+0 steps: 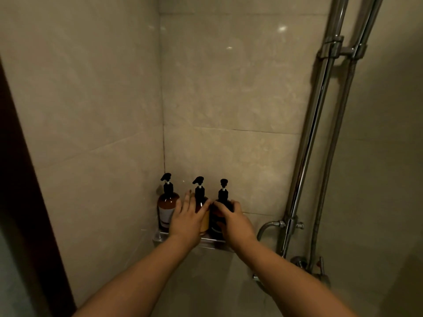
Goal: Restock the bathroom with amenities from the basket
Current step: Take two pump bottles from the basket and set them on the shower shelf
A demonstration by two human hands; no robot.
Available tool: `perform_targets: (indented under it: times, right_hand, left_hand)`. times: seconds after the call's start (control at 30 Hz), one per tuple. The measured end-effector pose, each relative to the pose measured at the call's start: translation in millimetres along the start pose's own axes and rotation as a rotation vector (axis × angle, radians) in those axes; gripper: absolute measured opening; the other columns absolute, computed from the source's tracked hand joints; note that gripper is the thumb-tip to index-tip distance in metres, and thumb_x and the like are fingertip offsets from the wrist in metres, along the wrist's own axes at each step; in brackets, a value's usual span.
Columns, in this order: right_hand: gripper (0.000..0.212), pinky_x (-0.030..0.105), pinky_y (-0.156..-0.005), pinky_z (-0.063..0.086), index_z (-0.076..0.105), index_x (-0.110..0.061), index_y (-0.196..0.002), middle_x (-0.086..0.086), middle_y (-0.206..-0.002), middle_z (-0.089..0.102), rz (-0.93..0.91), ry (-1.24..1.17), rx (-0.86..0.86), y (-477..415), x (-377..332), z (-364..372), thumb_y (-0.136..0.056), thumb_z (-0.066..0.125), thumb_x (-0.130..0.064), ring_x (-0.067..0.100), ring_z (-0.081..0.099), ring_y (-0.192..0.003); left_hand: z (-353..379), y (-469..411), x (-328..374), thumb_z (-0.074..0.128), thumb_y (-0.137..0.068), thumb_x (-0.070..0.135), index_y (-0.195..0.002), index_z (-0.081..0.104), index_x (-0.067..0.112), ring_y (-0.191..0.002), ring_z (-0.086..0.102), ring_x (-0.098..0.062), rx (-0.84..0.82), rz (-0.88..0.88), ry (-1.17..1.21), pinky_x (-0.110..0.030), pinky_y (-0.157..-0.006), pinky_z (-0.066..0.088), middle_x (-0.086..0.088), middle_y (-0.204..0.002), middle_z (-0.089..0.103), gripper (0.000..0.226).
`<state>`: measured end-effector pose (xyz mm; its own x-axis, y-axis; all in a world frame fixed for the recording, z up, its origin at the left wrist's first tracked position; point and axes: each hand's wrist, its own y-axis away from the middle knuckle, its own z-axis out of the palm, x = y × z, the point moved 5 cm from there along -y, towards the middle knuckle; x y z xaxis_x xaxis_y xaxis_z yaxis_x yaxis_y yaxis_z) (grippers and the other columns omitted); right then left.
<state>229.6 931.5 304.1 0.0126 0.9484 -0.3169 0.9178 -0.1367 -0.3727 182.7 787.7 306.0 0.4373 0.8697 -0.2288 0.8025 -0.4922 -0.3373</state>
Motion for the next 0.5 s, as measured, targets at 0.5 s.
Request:
perform_targets:
  times: [0.5]
  right_hand:
    - [0.083,0.039,-0.083,0.059,0.028,-0.044,-0.143,0.008,-0.137,0.029,0.044,-0.046,-0.011,-12,-25,8,-0.084,0.069,-0.003,0.032,0.063,-0.094]
  left_hand:
    - [7,-7,-24,0.064,-0.077,0.065,-0.128,-0.050,0.038,-0.147,0.002,-0.041,-0.023,-0.036,0.028,-0.057,-0.111,0.013,-0.021,-0.162,-0.002,0.128]
